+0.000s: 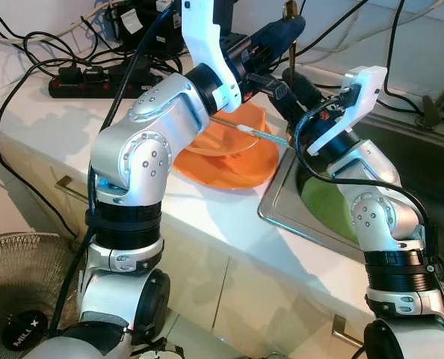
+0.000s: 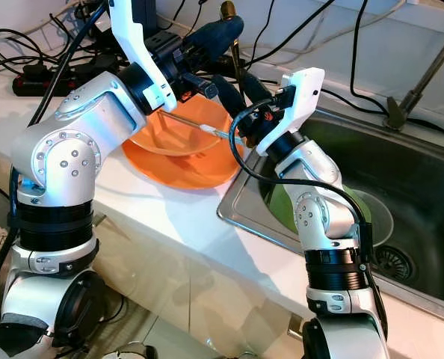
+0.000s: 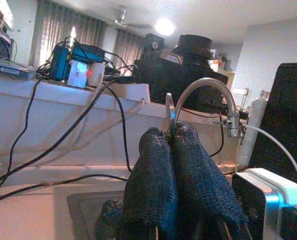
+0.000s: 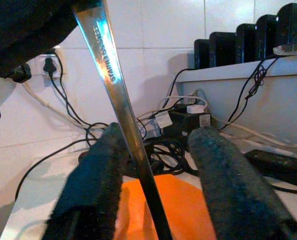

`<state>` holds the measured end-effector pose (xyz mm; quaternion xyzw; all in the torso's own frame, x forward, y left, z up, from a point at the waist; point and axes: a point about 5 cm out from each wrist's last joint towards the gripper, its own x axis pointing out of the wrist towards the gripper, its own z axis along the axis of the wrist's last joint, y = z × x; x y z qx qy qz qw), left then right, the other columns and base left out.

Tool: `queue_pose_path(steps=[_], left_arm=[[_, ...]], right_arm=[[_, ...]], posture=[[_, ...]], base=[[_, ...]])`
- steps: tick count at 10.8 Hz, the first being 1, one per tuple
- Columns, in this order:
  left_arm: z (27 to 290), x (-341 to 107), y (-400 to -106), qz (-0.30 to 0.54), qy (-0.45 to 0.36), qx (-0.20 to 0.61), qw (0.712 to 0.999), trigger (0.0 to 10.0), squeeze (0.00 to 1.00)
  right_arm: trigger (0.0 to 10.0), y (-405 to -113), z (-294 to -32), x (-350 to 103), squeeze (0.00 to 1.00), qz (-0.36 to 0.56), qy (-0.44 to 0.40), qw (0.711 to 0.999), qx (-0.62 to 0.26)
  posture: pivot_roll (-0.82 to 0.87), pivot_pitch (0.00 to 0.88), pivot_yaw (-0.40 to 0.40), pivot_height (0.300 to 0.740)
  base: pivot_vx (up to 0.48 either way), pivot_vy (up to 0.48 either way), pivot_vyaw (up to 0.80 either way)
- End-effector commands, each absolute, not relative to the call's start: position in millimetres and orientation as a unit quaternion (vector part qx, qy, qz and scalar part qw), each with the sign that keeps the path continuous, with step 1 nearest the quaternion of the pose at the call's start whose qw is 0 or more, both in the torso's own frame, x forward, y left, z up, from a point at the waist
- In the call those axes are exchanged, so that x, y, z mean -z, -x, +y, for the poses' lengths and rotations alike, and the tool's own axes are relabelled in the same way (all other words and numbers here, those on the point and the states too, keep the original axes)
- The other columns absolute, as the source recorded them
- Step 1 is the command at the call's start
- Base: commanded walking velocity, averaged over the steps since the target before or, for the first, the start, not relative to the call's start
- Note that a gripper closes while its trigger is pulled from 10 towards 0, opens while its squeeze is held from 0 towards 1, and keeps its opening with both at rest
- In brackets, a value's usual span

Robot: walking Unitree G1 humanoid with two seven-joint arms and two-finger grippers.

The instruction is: Kitchen organization

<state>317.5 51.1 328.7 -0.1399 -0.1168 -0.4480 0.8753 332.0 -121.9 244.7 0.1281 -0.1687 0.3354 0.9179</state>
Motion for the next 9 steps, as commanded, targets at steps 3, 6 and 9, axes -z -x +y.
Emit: queue_pose_path(steps=[3,6,9], left_arm=[[50.5,-331.8,-315.7,-0.122,0.137,0.454,0.872,10.0,0.0],[49.8,-328.8,-317.3,-0.12,0.135,0.453,0.873,10.0,0.0],[49.3,-331.4,-317.7,-0.123,0.129,0.448,0.876,10.0,0.0]], right_arm=[[0.0,-333.9,-127.7,-241.7,0.0,-0.167,-0.132,0.924,-0.318],[0.0,-333.9,-128.2,-241.5,0.0,-0.167,-0.132,0.924,-0.316],[0.0,-334.5,-128.2,-240.9,0.0,-0.166,-0.133,0.925,-0.316]], posture=[[0.08,0.039,-0.061,0.74],[0.08,0.04,-0.061,0.74],[0.08,0.039,-0.062,0.74]], base=[[0.0,0.0,0.0],[0.0,0.0,0.0],[0.0,0.0,0.0]])
